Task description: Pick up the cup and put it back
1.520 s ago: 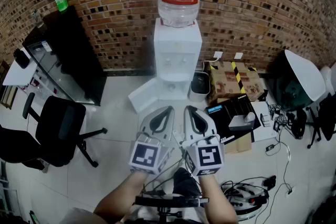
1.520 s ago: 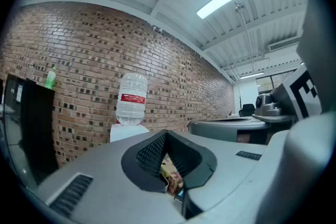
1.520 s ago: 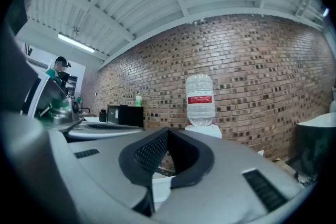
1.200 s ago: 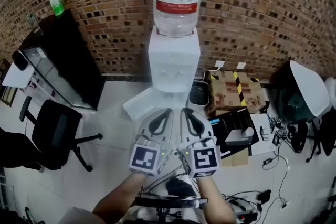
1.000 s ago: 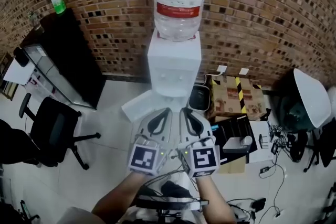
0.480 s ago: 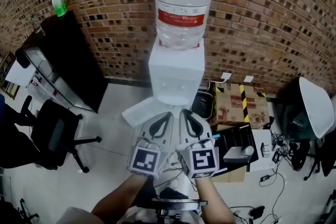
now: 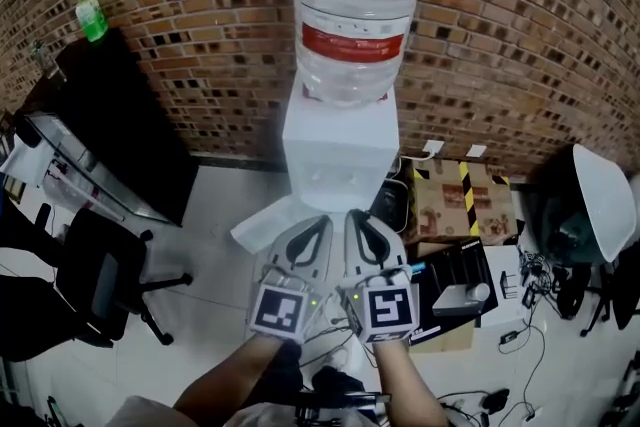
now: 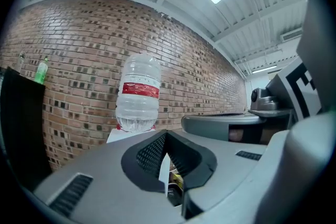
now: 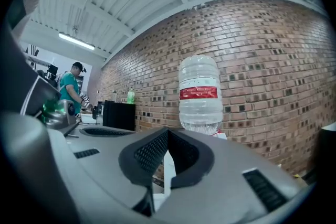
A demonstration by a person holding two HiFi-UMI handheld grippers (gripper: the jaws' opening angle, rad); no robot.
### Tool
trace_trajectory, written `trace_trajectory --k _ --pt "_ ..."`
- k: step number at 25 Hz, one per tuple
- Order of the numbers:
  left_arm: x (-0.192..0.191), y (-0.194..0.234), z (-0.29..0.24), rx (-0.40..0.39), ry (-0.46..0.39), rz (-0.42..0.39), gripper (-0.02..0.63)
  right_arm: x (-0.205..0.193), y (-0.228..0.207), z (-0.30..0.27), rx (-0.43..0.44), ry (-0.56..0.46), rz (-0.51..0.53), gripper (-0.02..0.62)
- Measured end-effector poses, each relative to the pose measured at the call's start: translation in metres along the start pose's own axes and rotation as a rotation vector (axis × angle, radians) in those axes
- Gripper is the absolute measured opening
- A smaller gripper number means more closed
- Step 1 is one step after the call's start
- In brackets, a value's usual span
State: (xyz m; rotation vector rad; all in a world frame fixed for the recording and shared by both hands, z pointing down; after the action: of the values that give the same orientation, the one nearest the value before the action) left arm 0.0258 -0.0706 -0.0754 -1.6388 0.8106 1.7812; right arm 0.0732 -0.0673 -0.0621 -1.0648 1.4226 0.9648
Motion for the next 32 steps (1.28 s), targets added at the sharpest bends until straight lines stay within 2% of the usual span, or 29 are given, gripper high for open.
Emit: trace_trajectory --k 6,12,19,21,32 --pt "-0.021 0.029 -0.030 0.000 -0.005 -0.014 0.000 -0.022 -0.019 -0.036 -0.036 -0.002 -0.019 0.005" --pt "-0.070 0.054 -0.067 0.007 -0.010 -0.011 0.000 -0.073 -0.036 -0.080 -0.057 0.009 -0.012 0.005" --pt "-0.158 0.079 -0.088 0.000 -0.005 -0.011 0.000 -0.153 -0.048 -0.121 -0.067 0.030 0.018 0.006" --pt "-0.186 0.084 -0.091 0.002 -0.006 -0.014 0.000 -0.178 -0.050 -0.129 -0.064 0.030 0.016 0.038" --pt "-0.325 0.101 -0.103 0.008 -0.028 -0.021 0.005 -0.328 -0.053 -0.171 -0.056 0.019 0.006 0.040"
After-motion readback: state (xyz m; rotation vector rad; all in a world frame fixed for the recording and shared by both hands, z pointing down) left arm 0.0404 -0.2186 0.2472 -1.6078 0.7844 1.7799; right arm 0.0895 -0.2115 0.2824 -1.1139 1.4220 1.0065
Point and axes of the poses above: the fingertips, and each gripper's own axes: z backward along the fingers, y to its left, x out of its top, the point moved 1 cm from there along z, backward along the fingers, and after that the axes turned 2 degrees about y, right-handed, at the moved point
